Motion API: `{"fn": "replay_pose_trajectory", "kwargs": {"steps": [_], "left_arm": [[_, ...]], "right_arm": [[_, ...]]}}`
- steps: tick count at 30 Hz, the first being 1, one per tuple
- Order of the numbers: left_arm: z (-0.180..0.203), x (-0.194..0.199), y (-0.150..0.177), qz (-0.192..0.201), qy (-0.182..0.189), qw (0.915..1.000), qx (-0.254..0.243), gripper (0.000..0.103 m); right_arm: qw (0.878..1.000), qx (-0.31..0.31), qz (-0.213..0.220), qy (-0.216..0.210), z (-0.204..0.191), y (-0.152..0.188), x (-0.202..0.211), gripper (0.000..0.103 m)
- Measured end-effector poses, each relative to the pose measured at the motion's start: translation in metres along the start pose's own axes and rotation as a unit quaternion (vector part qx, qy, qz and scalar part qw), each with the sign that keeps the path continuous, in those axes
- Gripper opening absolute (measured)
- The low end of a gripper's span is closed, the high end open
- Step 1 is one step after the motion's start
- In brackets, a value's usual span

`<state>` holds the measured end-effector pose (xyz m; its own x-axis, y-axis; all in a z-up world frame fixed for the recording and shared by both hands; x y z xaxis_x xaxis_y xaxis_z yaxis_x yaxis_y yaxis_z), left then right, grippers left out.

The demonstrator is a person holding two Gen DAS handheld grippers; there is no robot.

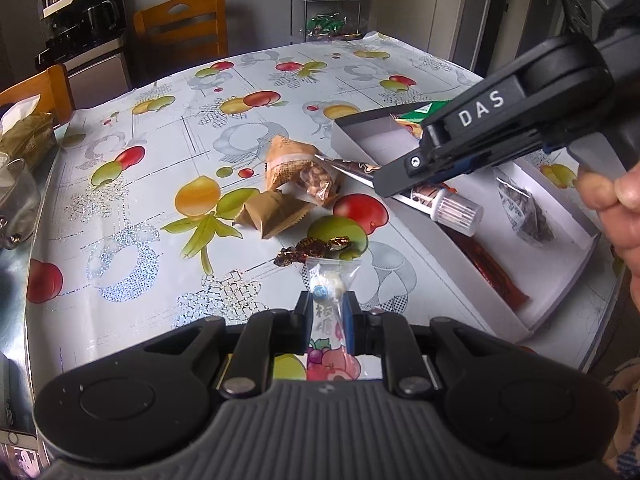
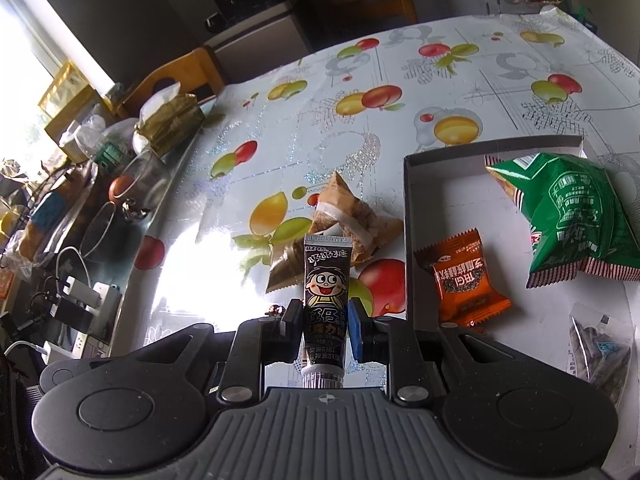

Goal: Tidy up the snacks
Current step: 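Carry the snack tube with the right gripper while the left gripper carries the candy packet to the box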

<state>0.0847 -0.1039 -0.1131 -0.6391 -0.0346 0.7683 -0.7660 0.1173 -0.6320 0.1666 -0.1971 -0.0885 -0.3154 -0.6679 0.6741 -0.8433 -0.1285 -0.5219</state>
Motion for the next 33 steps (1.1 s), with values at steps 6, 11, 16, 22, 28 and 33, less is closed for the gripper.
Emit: {"fn": "replay_pose_trajectory", "kwargs": {"steps": [6, 11, 16, 22, 28, 33], "left_arm": [[0.003, 0.001, -0.004, 0.004, -0.004, 1.0, 0.0, 0.012], [0.008, 0.003, -0.009, 0.01, -0.003, 0.9999, -0.005, 0.012], [0.017, 0.005, -0.016, 0.018, -0.001, 0.9998, -0.011, 0.012], [0.028, 0.006, -0.025, 0.027, 0.004, 0.9994, -0.02, 0.012], [0.042, 0.009, -0.036, 0.036, 0.012, 0.9988, -0.03, 0.012], [0.055, 0.009, -0.042, 0.04, 0.019, 0.9982, -0.04, 0.012]], "right_arm": [[1.0, 0.004, 0.01, -0.004, -0.003, -0.004, 0.008, 0.025], [1.0, 0.007, 0.021, -0.004, -0.001, -0.008, 0.018, 0.025], [1.0, 0.005, 0.031, -0.002, 0.003, -0.01, 0.028, 0.025], [0.999, -0.001, 0.044, 0.001, 0.012, -0.012, 0.041, 0.025], [0.998, -0.008, 0.058, 0.007, 0.023, -0.014, 0.055, 0.025], [0.998, -0.013, 0.068, 0.011, 0.033, -0.015, 0.068, 0.025]]}}
Point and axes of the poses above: each gripper's, at about its wrist camera, not at the fingertips, and x roughly against the way its jaws point, z to its right, y to its underside, the point moved 10 cm from there along -x, roughly the way its jaws point, and after that the axes turned 10 degrees about -y, right-handed, at the moved point
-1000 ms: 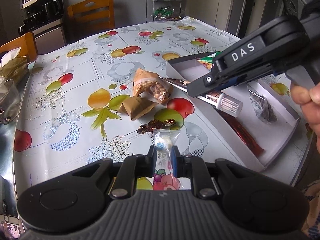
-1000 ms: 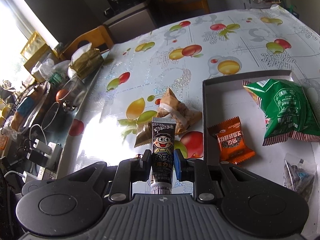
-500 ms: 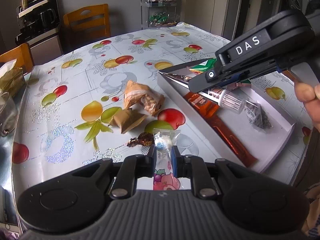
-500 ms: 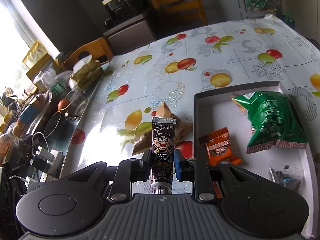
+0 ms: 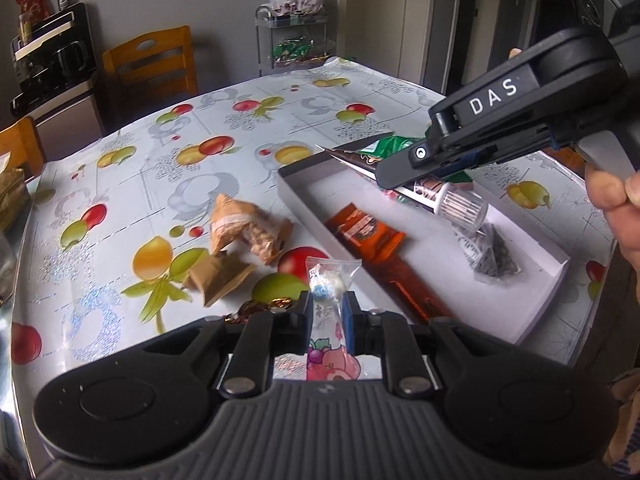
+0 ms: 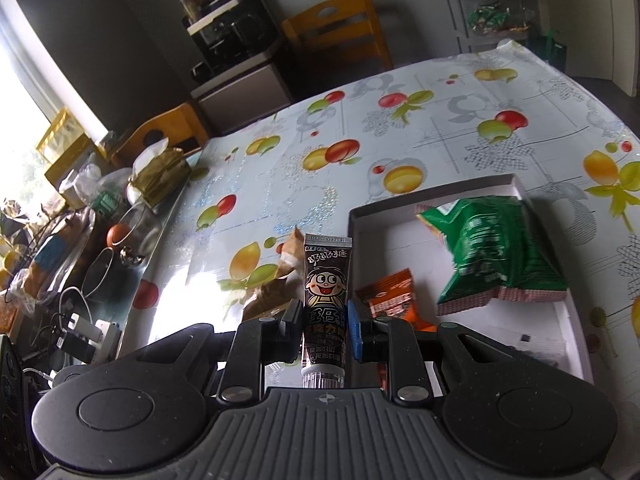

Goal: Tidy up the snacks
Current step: 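Carry the snack tube with the right gripper while the left gripper carries the candy packet to the box, then lower the snack tube into the box with the right gripper while the left gripper lowers the candy packet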

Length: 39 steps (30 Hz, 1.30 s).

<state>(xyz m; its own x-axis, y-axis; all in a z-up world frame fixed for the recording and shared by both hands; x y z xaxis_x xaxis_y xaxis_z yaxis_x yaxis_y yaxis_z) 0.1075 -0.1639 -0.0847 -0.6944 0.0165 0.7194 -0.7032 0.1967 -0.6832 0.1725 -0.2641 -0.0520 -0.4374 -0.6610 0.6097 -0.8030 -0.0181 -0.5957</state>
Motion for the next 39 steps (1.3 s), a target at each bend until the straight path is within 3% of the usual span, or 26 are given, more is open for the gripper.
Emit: {"fn": "replay_pose_trajectory", "kwargs": {"steps": [14, 25, 39], "left_arm": [[0.04, -0.003, -0.018, 0.009, 0.024, 0.9994, -0.026, 0.012], [0.072, -0.012, -0.036, 0.019, 0.056, 0.9978, -0.03, 0.012], [0.086, -0.02, -0.045, 0.021, 0.068, 0.997, -0.028, 0.012]], "right_arm": [[1.0, -0.017, 0.016, 0.011, 0.028, 0.0, 0.026, 0.025], [0.999, -0.024, 0.02, 0.044, 0.055, 0.005, 0.047, 0.025], [0.997, -0.03, 0.023, 0.066, 0.073, 0.007, 0.059, 0.025]]}}
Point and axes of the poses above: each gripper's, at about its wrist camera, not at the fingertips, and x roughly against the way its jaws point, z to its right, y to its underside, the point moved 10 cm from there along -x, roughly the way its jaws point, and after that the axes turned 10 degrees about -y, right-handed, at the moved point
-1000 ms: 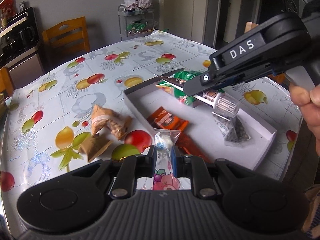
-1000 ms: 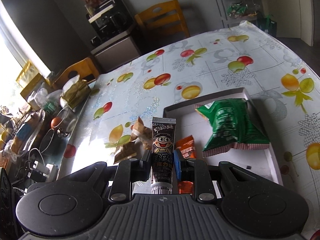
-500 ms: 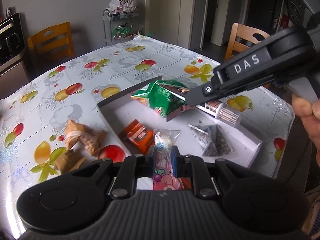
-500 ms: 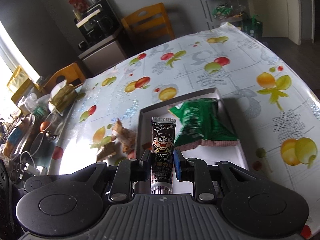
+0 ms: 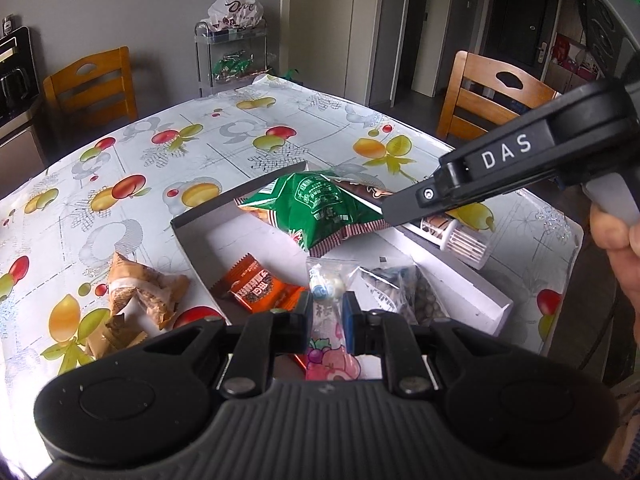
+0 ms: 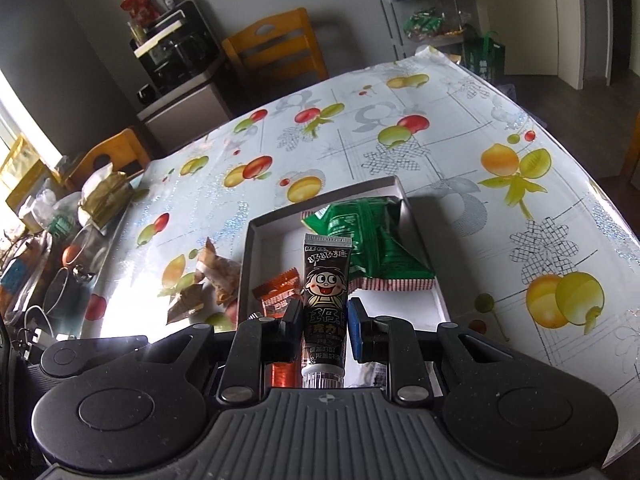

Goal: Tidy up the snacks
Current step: 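Lower the snack tube into the box with the right gripper while the left gripper lowers the candy packet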

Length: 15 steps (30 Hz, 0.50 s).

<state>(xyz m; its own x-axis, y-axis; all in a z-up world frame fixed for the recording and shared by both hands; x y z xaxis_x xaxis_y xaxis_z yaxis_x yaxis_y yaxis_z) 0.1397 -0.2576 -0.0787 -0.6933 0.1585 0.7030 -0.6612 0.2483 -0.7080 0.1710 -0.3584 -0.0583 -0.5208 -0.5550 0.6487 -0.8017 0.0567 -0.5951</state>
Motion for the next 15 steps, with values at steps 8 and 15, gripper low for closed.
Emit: {"fn": "replay_pose_trajectory", "kwargs": {"steps": [8, 15], "left_arm": [[0.002, -0.008, -0.002, -0.006, 0.001, 1.0, 0.0, 0.012], [0.003, -0.015, -0.002, -0.013, -0.001, 0.9999, 0.003, 0.012]], "right_arm": [[1.0, -0.003, -0.003, 0.0, 0.009, -0.002, -0.004, 0.025], [1.0, 0.001, -0.01, -0.002, 0.014, -0.005, -0.009, 0.025]]}}
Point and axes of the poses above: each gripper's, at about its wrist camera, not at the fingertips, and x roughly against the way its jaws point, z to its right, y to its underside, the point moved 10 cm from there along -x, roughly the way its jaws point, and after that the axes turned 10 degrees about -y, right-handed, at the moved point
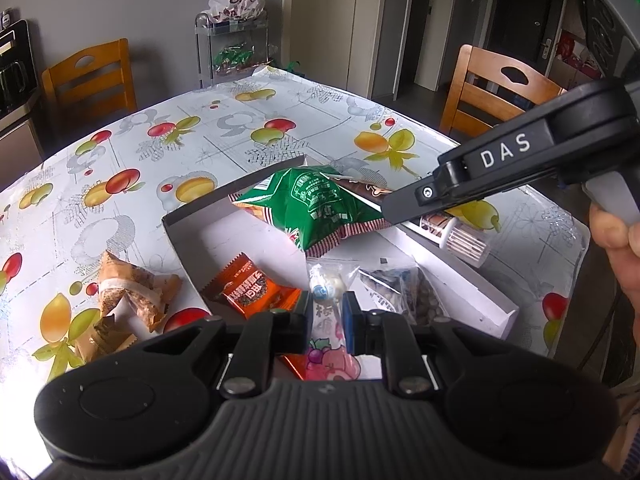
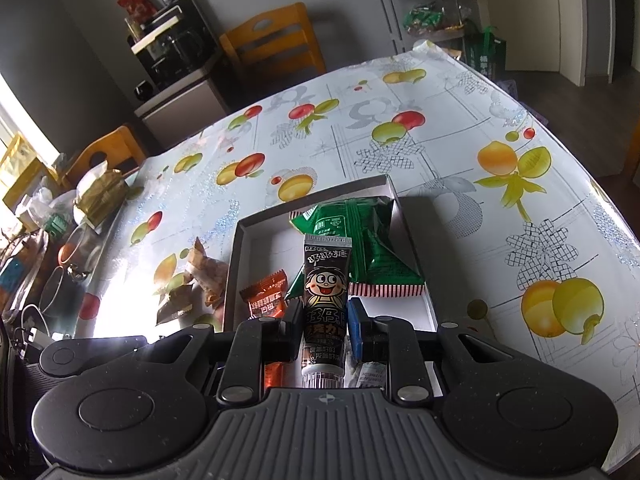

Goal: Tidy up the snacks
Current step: 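Lower the snack tube into the box with the right gripper while the left gripper lowers the candy packet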

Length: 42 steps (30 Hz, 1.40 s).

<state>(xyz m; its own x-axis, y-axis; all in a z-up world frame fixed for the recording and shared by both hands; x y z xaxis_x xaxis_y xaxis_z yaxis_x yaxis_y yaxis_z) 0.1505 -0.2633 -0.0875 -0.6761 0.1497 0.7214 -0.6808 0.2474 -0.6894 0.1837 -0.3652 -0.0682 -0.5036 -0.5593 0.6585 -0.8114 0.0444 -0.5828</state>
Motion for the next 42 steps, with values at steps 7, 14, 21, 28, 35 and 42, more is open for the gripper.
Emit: {"fn": "replay_pose_trajectory", "kwargs": {"steps": [7, 14, 21, 28, 35, 42], "left_arm": [[0.005, -0.008, 0.0, -0.009, 0.002, 1.0, -0.002, 0.012], [0.013, -0.015, 0.001, -0.016, 0.003, 0.9998, -0.007, 0.012], [0.015, -0.019, 0.002, -0.025, 0.0, 0.9997, -0.007, 0.012], [0.017, -0.024, 0.007, -0.039, 0.003, 0.9992, -0.005, 0.012], [0.018, -0.029, 0.011, -0.05, 0.007, 0.9987, -0.003, 0.012], [0.019, -0.035, 0.013, -0.062, 0.009, 0.9981, -0.004, 0.012]], "right_arm": [[1.0, 0.001, -0.009, 0.001, 0.007, 0.001, -0.005, 0.025], [1.0, 0.002, -0.021, 0.005, 0.017, 0.006, -0.01, 0.025], [1.0, 0.007, -0.028, 0.006, 0.021, 0.008, -0.013, 0.025], [0.999, 0.011, -0.045, 0.011, 0.026, 0.014, -0.023, 0.025], [0.998, 0.018, -0.055, 0.015, 0.026, 0.019, -0.029, 0.025], [0.997, 0.021, -0.068, 0.021, 0.029, 0.022, -0.034, 0.025]]}}
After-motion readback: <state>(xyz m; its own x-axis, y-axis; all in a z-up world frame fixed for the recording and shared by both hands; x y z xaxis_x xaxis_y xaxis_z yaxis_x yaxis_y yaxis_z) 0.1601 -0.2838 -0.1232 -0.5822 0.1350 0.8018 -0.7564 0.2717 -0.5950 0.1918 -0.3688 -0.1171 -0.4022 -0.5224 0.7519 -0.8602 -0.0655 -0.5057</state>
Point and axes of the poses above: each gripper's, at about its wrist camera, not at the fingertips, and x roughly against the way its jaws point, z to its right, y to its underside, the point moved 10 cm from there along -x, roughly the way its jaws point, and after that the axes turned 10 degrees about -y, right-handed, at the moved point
